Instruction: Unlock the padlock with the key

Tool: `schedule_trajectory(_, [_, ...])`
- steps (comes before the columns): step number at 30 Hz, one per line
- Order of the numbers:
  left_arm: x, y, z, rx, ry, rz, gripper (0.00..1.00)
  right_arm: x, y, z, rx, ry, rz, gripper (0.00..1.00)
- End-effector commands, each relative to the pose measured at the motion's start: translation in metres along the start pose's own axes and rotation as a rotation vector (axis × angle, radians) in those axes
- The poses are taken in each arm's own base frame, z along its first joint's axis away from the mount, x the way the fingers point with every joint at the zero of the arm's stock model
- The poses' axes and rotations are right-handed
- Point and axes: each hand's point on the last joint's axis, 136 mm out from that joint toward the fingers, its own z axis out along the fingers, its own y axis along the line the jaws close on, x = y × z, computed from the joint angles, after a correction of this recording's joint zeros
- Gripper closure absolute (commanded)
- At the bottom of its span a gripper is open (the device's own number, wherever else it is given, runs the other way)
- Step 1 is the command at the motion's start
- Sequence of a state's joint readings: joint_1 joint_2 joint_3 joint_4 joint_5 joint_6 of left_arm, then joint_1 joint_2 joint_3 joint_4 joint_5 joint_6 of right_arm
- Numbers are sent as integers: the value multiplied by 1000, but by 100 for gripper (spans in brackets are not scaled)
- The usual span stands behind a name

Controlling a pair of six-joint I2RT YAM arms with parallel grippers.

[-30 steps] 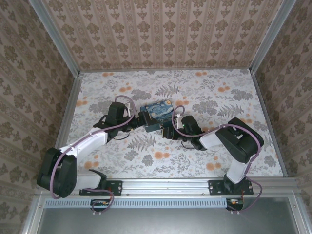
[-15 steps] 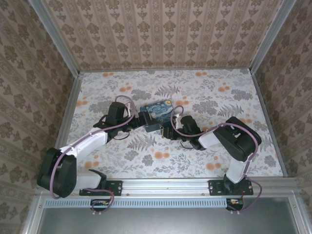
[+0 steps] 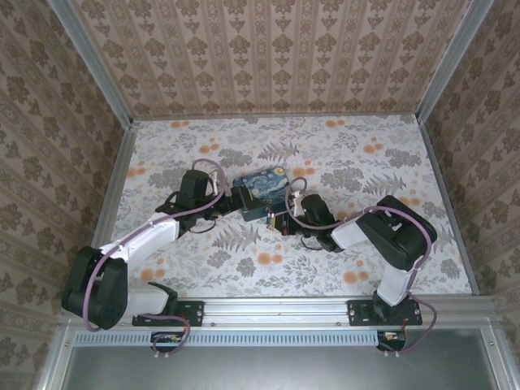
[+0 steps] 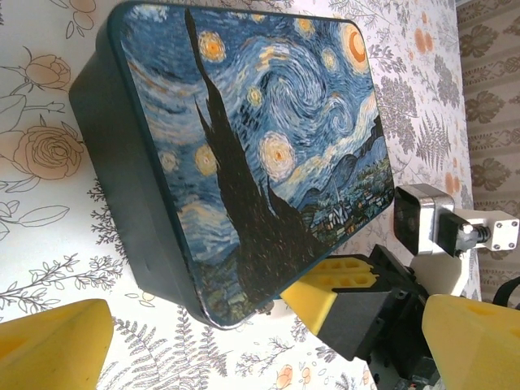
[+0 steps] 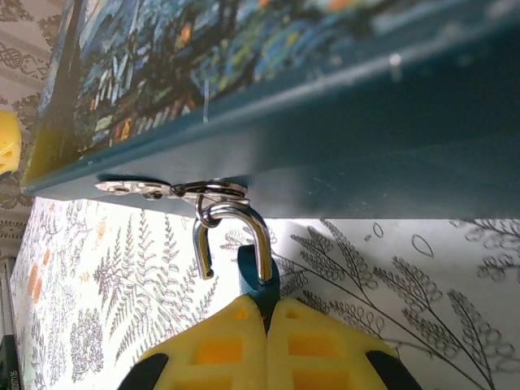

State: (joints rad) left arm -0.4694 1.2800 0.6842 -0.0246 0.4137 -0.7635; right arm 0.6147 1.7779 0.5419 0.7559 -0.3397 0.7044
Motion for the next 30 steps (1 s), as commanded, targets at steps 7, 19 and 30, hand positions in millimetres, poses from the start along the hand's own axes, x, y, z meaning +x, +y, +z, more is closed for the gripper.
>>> schedule_trajectory(7, [-12,7,-4,-165,14,176,0,-4,0,-12,34,-41,125,100])
schedule_trajectory(19, [0,17,20,-450,101,434,0,-3,-13,-16,78,-85,307,100])
schedule_trajectory(30, [5,27,33,-565,120,526,0,-5,-16,-17,73,-120,384,100])
